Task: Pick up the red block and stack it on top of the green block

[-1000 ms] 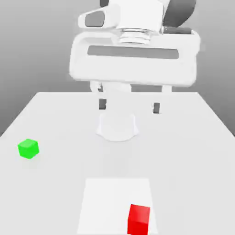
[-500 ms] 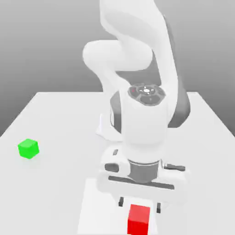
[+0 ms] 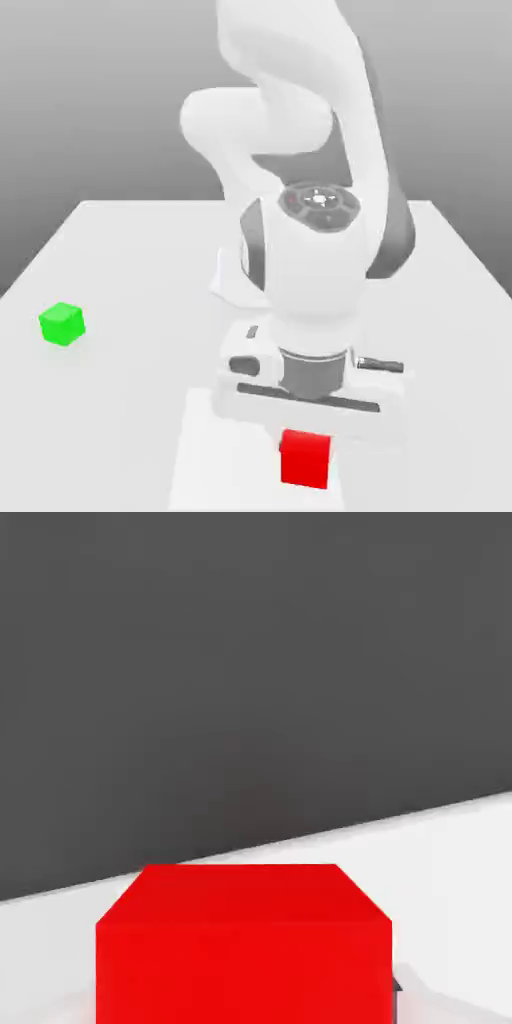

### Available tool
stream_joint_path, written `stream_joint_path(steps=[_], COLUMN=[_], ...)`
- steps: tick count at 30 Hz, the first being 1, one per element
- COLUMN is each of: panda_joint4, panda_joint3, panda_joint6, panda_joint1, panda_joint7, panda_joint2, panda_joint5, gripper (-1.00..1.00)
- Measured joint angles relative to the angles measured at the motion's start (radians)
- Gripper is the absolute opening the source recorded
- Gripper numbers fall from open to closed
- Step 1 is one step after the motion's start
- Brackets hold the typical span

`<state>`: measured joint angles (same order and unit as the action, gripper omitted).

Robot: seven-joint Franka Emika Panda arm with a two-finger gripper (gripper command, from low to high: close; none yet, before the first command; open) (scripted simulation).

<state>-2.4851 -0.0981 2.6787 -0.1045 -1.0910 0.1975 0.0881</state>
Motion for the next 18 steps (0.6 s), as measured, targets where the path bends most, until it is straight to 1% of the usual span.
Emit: stream_joint_path(steps=[5, 9, 13, 18], panda_joint4=[-0.083, -0.152, -0.221, -0.307], panda_joint3=[0.129, 0.222, 0.308, 0.439], panda_joint6=[-0.007, -0.011, -0.013, -0.015], panda_joint1=[-0.155, -0.344, -0.492, -0.612], panda_joint7=[0.188, 0.351, 0.52, 0.739], panda_joint2=[-0.09, -0.165, -0.24, -0.333], panda_joint5=[0.031, 0.053, 0.061, 0.062], gripper=[-1.0, -1.0, -1.0, -1.0])
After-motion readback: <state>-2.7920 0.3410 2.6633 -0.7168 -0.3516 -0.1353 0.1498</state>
